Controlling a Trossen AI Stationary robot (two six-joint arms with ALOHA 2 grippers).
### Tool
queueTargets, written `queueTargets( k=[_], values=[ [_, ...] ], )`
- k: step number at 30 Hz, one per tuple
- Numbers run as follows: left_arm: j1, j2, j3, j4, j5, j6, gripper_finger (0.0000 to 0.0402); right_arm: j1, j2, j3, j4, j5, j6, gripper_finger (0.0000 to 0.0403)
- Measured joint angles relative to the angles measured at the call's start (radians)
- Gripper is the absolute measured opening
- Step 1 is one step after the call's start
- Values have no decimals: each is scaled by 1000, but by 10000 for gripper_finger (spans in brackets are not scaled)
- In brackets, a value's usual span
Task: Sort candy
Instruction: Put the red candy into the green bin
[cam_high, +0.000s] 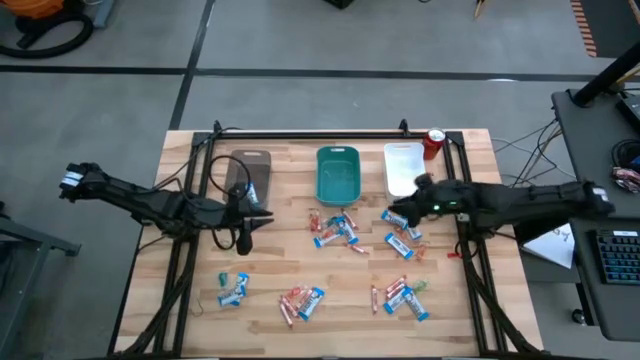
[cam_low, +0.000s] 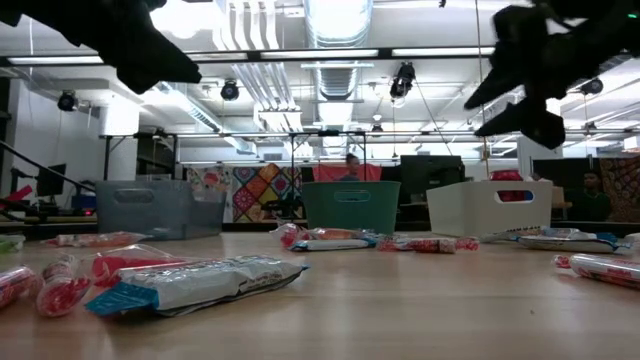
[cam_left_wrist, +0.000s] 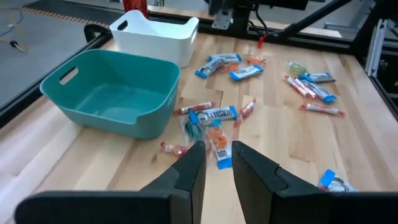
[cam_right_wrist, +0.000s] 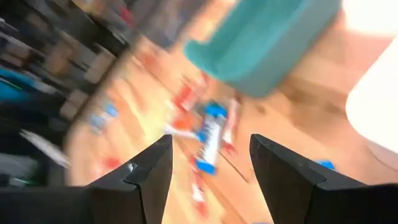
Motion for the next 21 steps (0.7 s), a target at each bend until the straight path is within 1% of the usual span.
queueTargets(
  k=[9, 14, 18, 21],
  values=[
    [0, -23, 0, -41, -3, 28, 64, 98, 393, 303, -247, -35, -22, 205],
    [0, -24, 0, -81, -5, 29, 64, 162, 566, 438, -279, -57, -81, 205],
    [0, -20, 0, -77, -5, 35, 64, 208, 692, 524, -305, -61, -155, 205],
    [0, -20, 0, -77, -5, 48, 64, 234, 776, 575, -305, -53, -182, 205]
  ],
)
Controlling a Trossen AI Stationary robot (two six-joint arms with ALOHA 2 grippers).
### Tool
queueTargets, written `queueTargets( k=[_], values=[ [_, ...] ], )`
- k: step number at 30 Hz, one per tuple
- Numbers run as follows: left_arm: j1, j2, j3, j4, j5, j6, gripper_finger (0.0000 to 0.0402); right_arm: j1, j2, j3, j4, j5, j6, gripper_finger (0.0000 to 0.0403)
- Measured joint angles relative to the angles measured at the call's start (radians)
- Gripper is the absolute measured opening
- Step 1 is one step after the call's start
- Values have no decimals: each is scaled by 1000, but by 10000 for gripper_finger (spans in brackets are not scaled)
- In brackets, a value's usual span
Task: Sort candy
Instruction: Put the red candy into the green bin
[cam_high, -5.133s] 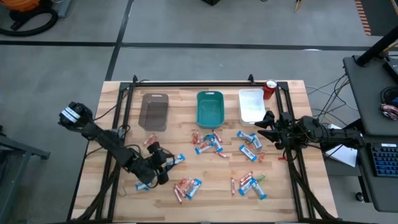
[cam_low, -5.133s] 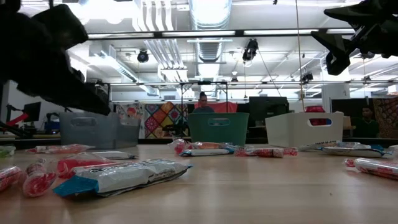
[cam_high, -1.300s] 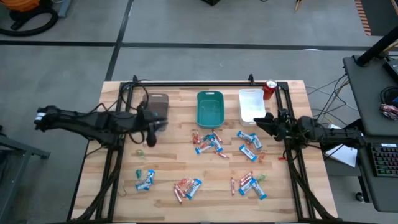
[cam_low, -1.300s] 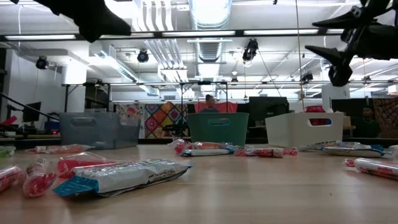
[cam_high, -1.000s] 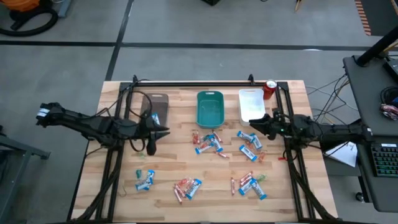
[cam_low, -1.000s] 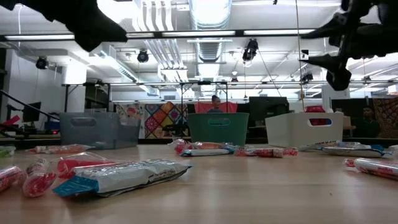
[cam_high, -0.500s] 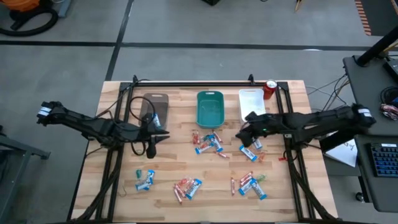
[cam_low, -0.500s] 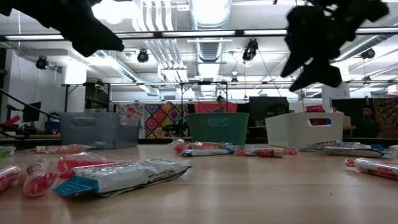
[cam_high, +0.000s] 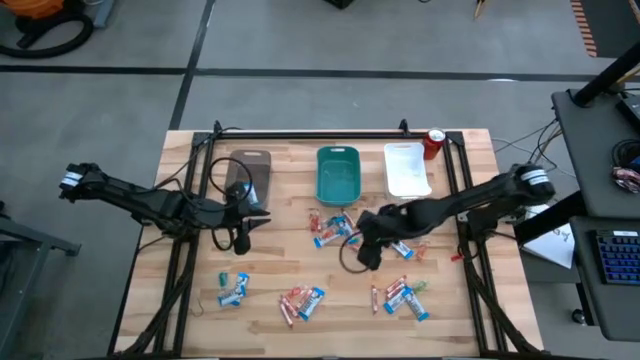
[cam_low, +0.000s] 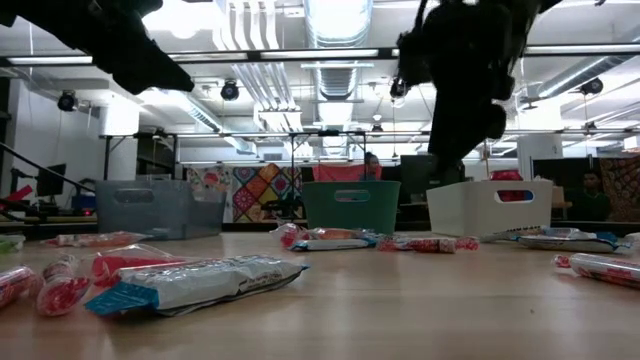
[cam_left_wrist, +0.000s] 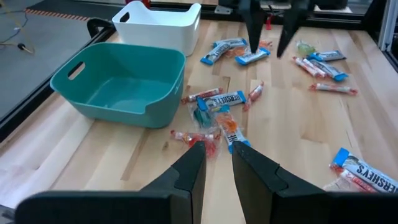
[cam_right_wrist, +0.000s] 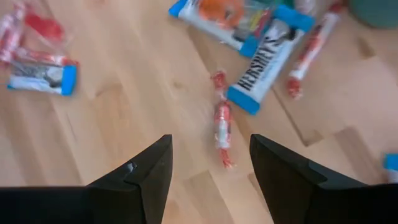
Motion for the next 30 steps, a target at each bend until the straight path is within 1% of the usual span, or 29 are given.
queueTargets(
  k=[9, 15, 18, 21, 28, 29, 30],
  values=[
    [0, 3, 0, 0, 0, 14, 64, 29, 222, 93, -53, 28, -6, 205],
    [0, 3, 0, 1, 0, 25, 64, 28, 305, 119, -50, 45, -3, 205],
    [0, 3, 0, 3, 0, 26, 64, 28, 329, 127, -54, 53, 2, 194],
    [0, 3, 0, 5, 0, 26, 64, 28, 342, 128, -60, 54, 3, 164],
    [0, 3, 0, 9, 0, 26, 64, 27, 340, 126, -68, 64, -4, 45],
    [0, 3, 0, 9, 0, 26, 64, 27, 339, 126, -68, 63, -7, 32],
    [0, 3, 0, 9, 0, 26, 64, 27, 338, 126, -68, 62, -17, 28]
  ],
)
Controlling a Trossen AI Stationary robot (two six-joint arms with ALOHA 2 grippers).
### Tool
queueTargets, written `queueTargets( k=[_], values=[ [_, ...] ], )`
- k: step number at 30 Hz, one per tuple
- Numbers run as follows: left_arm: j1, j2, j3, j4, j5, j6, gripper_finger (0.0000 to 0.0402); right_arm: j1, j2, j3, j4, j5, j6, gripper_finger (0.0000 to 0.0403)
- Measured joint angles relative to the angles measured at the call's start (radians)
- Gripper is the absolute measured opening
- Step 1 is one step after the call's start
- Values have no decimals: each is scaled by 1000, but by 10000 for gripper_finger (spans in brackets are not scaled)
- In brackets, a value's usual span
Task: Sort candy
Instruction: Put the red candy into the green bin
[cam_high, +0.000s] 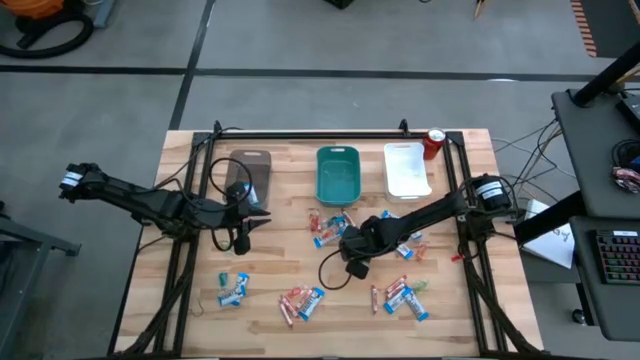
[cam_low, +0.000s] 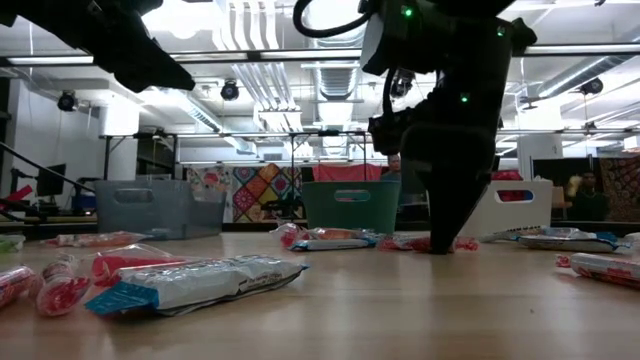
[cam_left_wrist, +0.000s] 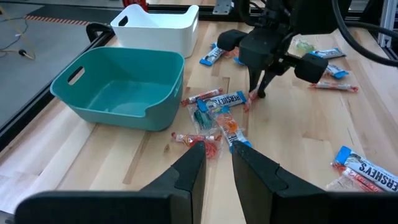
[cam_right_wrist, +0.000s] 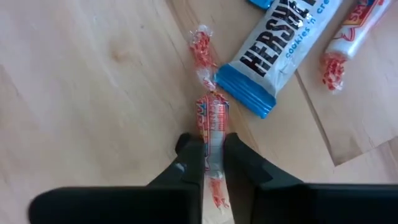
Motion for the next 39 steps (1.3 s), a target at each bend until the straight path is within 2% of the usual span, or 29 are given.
queueTargets(
  k=[7, 10, 14, 22, 30, 34, 39],
  values=[
    [0, 0, 0, 0, 0, 0, 64, 5, -26, -4, 18, -20, -39, 36],
    [0, 0, 0, 0, 0, -4, 64, 7, -73, -7, 72, -30, -76, 37],
    [0, 0, 0, 2, 0, -9, 64, 7, -149, -38, 230, -22, -153, 37],
    [0, 0, -2, 9, 0, -11, 64, -17, -311, -233, 778, 47, -381, 38],
    [0, 4, -2, 33, 0, -12, 64, -82, -331, -450, 1605, 35, -628, 38],
    [0, 14, -3, 34, 0, -20, 64, -112, -305, -491, 1802, 36, -661, 38],
    [0, 45, -3, 49, 0, -23, 64, -131, -284, -494, 1928, 36, -635, 38]
  ],
)
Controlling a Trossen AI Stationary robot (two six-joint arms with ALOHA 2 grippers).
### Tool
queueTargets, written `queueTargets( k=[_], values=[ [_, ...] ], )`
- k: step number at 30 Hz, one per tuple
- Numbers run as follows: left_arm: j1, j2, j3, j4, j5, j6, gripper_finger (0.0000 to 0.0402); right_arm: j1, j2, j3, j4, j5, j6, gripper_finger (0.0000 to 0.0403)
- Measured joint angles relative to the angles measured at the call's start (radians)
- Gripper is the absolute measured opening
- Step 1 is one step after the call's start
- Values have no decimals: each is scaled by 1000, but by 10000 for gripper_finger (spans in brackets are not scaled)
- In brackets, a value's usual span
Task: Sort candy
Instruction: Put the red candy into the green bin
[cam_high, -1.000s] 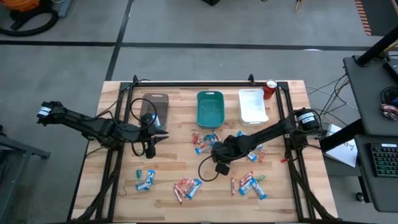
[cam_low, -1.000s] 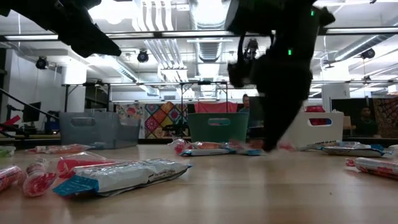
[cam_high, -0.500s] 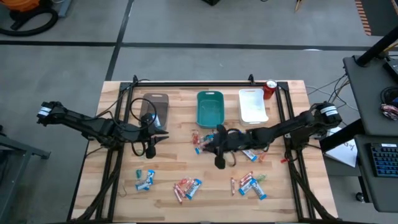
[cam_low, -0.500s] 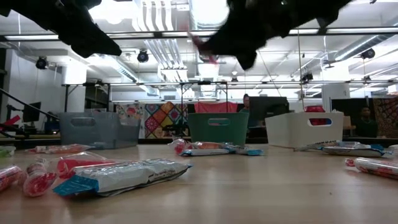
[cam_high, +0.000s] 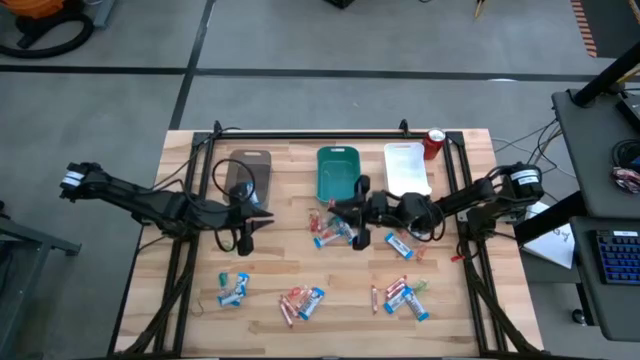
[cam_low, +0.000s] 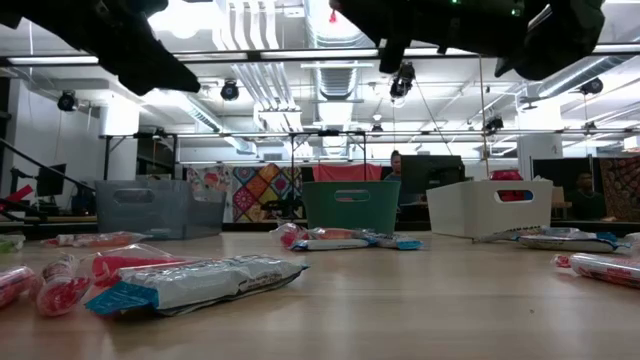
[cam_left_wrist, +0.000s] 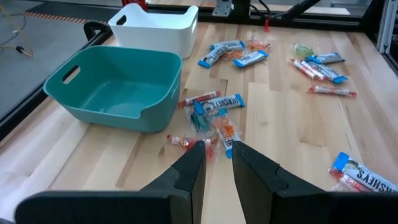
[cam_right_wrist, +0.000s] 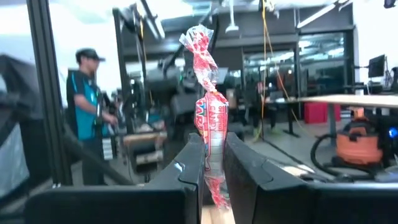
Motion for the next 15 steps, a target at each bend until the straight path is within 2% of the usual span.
queueTargets(
  k=[9, 15],
  values=[
    [0, 74, 0, 47, -9, 0, 64, -2, -7, 0, 110, -1, 83, 38],
    [0, 111, 0, 48, -52, 0, 64, -2, -7, 0, 122, -53, 87, 38]
  ],
)
